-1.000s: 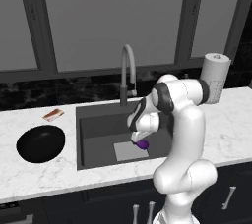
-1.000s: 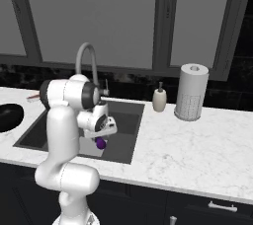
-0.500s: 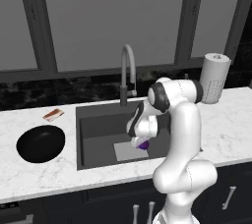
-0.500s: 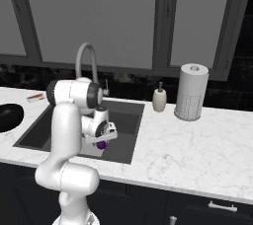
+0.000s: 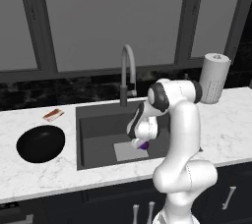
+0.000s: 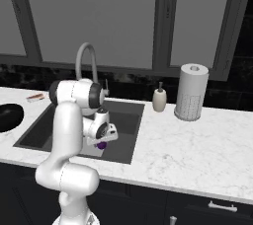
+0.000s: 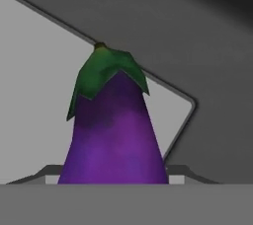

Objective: Pick the eggplant from the sink and place it in the bowl. Then pick the bowl and place it in the microwave. Then close the microwave door and press the start button.

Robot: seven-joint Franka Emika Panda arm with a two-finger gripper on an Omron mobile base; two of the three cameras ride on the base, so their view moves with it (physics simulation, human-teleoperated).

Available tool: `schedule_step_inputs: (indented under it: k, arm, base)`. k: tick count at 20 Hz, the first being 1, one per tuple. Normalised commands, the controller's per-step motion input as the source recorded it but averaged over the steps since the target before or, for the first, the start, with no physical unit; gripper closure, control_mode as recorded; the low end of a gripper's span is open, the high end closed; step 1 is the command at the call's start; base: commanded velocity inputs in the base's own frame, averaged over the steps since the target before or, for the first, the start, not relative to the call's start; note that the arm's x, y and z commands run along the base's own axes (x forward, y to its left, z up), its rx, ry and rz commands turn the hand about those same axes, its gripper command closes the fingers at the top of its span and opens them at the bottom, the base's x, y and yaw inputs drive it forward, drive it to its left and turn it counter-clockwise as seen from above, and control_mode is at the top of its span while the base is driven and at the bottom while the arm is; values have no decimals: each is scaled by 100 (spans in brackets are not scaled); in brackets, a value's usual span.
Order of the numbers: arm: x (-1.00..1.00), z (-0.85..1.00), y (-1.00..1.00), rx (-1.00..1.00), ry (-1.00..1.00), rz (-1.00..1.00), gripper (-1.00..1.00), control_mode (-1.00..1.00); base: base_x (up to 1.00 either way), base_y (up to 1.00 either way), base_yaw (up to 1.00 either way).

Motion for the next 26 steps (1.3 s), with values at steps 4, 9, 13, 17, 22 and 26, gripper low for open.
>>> schedule_step_inputs:
  k: [4,9,13,17,22,26]
  arm:
    - [-37,65,0,3,-12,0,100,-100]
    - [-35,100,0,0,-7,0,100,-100]
    - [-39,100,-10,0,-1,0,100,-100]
    - [-43,100,-10,0,0,0,100,-100]
    - [-42,100,-1,5,0,0,100,-100]
    - [-59,100,3,5,1,3,100,-100]
  base:
    - [0,0,0]
    - [0,0,0]
    - [0,0,0]
    - [0,0,0]
    - [0,0,0]
    - [0,0,0]
